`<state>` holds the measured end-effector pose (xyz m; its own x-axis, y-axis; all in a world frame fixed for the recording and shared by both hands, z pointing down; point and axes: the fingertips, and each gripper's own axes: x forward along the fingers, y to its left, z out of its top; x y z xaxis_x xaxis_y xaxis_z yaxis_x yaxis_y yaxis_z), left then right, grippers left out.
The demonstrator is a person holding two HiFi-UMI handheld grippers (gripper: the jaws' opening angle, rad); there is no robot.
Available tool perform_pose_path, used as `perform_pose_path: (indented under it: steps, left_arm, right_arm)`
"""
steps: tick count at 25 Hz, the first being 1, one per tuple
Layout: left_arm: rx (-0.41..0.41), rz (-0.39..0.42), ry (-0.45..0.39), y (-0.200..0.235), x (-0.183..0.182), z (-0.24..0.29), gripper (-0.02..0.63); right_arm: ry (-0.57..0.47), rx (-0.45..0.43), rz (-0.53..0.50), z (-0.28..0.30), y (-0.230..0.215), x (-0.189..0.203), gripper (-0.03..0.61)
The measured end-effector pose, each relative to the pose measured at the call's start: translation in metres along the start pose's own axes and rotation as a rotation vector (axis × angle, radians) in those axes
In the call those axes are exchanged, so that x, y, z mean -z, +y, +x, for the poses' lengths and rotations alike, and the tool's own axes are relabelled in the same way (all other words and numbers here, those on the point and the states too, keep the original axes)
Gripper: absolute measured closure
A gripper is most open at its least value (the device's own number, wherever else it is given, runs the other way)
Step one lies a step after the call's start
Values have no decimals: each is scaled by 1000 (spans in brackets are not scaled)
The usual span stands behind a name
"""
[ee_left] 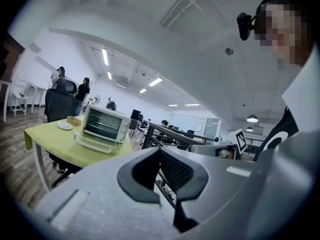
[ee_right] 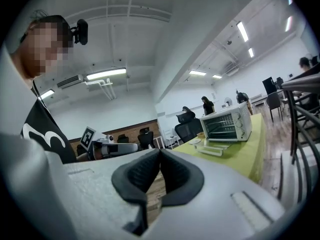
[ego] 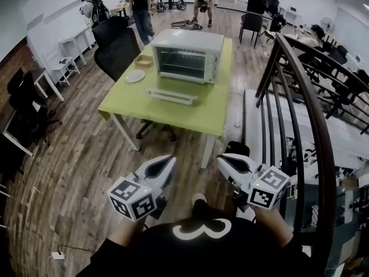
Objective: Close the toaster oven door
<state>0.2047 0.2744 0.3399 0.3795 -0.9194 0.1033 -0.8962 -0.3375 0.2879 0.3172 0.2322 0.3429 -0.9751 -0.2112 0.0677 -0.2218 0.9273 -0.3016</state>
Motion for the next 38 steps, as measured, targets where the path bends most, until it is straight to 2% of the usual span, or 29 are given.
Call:
perform_pose_path:
  steps: [7, 17, 19, 22, 23, 25, 29, 33, 38]
  left_arm:
    - [-13, 3, -23, 56, -11, 32, 603]
    - [-106, -6, 2, 191, -54, 121, 600]
    - [-118, -5, 10, 219, -64, 141, 600]
    - [-137, 1, 20, 257, -76, 164, 594]
    - [-140, 2, 23, 267, -79, 169, 576]
    - [-143, 6, 32, 285, -81, 177, 497]
    - [-159, 19, 63, 318, -80, 188, 438]
    - [-183, 18, 106, 354, -74, 191, 391]
    - [-175, -8, 196, 409, -59, 196, 364]
  right_arm:
    - [-12, -25, 6, 54, -51, -10, 575]
    - [6, -65, 34, 168, -172, -46, 575]
    - [10, -65, 43, 190, -197, -54, 496]
    - [28, -54, 43, 219, -226, -60, 455]
    - [34, -47, 40, 227, -233, -61, 440]
    - [36, -26, 35, 238, -247, -64, 412]
    - [24, 31, 40, 250, -273, -69, 376]
    - [32, 103, 56, 257, -295, -66, 362]
    - [68, 222, 104, 274, -317, -50, 333]
